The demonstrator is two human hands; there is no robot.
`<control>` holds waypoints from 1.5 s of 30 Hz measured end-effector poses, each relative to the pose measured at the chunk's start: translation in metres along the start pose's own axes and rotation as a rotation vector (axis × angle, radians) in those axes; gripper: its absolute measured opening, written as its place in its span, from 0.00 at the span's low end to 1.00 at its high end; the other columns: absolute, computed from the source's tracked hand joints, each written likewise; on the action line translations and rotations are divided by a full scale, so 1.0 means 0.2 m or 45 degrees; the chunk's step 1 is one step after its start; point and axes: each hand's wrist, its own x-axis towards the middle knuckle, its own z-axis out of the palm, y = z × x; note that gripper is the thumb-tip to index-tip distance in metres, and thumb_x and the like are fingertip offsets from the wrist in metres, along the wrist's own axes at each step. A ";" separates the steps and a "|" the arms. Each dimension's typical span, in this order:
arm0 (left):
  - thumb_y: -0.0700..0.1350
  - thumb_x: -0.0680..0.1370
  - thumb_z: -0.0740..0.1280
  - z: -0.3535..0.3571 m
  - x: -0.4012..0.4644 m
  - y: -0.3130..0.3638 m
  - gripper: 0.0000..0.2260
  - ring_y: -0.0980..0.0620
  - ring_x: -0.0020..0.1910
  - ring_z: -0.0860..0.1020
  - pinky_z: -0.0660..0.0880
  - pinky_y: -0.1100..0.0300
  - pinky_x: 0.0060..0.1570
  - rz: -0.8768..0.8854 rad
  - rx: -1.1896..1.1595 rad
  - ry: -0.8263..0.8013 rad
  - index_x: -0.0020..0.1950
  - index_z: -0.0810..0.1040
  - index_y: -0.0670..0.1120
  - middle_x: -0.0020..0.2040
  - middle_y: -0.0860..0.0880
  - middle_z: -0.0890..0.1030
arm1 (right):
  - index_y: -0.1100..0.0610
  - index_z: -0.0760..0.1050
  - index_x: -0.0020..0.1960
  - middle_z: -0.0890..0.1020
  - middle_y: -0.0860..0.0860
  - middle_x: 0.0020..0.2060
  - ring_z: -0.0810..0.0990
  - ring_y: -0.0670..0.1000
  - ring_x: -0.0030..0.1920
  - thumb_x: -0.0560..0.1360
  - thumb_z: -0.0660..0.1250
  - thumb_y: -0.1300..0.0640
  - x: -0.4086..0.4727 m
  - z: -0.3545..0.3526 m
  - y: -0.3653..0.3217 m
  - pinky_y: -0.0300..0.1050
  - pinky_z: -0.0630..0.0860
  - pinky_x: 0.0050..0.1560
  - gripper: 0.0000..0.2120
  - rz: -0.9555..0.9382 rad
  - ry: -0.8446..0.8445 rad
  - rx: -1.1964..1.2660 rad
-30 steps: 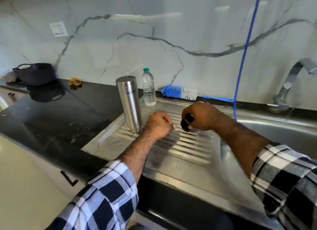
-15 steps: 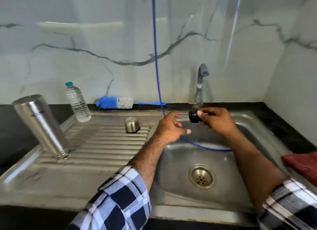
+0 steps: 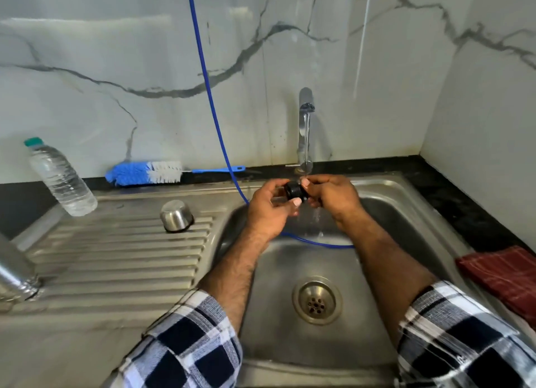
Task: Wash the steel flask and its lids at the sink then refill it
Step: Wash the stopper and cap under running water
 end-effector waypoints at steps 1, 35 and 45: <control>0.30 0.75 0.76 0.00 -0.01 0.00 0.19 0.42 0.50 0.86 0.85 0.40 0.51 -0.023 -0.024 -0.024 0.55 0.81 0.53 0.52 0.46 0.86 | 0.53 0.87 0.50 0.87 0.51 0.36 0.78 0.45 0.29 0.78 0.76 0.61 0.00 0.00 0.00 0.40 0.76 0.32 0.04 0.009 0.051 -0.004; 0.41 0.83 0.72 -0.04 -0.02 0.01 0.05 0.47 0.46 0.87 0.85 0.55 0.46 -0.205 -0.223 -0.079 0.58 0.83 0.45 0.52 0.42 0.87 | 0.61 0.81 0.45 0.79 0.53 0.32 0.75 0.50 0.32 0.86 0.62 0.45 -0.05 0.04 0.01 0.48 0.72 0.38 0.22 -0.261 -0.081 -0.578; 0.48 0.86 0.67 0.01 -0.05 0.07 0.13 0.46 0.36 0.85 0.85 0.58 0.36 -0.404 -0.283 -0.105 0.56 0.82 0.38 0.47 0.38 0.87 | 0.54 0.84 0.43 0.82 0.49 0.30 0.77 0.44 0.28 0.83 0.66 0.41 -0.08 -0.01 -0.02 0.42 0.73 0.37 0.20 -0.239 -0.036 -0.510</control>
